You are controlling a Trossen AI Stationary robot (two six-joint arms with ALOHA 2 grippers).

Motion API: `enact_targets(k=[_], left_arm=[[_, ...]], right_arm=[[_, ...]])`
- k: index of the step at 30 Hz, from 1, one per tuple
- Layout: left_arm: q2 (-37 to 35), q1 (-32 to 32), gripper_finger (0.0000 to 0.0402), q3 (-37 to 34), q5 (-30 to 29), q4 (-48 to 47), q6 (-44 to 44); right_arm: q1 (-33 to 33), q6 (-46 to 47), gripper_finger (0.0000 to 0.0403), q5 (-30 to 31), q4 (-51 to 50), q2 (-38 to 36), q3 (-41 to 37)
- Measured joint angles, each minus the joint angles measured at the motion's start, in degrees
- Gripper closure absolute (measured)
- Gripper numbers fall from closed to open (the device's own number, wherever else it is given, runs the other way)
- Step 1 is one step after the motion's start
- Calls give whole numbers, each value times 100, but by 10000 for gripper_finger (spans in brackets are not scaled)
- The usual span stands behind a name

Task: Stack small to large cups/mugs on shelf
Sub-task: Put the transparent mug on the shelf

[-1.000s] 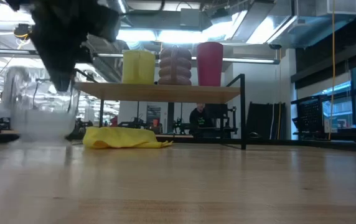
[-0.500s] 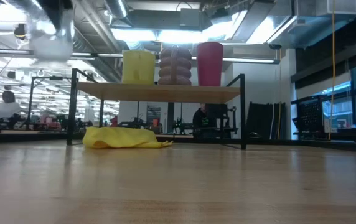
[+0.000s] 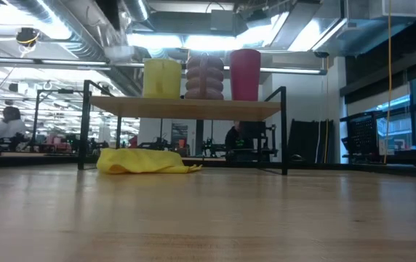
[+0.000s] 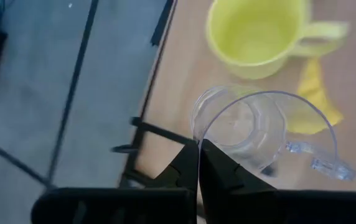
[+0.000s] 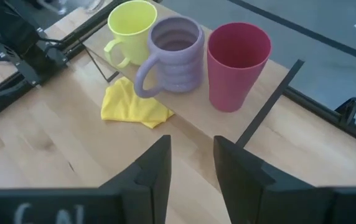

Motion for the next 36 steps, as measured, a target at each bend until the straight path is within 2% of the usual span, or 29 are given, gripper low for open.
enact_targets(k=[2,6,10,16,22,26,36], left_arm=[[203,394,401,87,204,7,532],[556,1023,401,139,1090,1,970],[761,1258,402,125,905,4,1381],[959,1477,401,121,1399,2,1723],[1211,1596,401,119,1419,5,1728],[1409,1621,401,119,1631,6,1655],[1475,1620,401,116,1835,5,1742]], right_arm=[[0,102,281,0,0,0,0],[0,249,281,0,2,0,0],[0,288,281,-1,2,2,0],[0,359,281,20,2,38,2],[0,357,281,102,-15,57,2],[0,356,281,106,-41,57,2],[46,403,281,74,-214,57,2]])
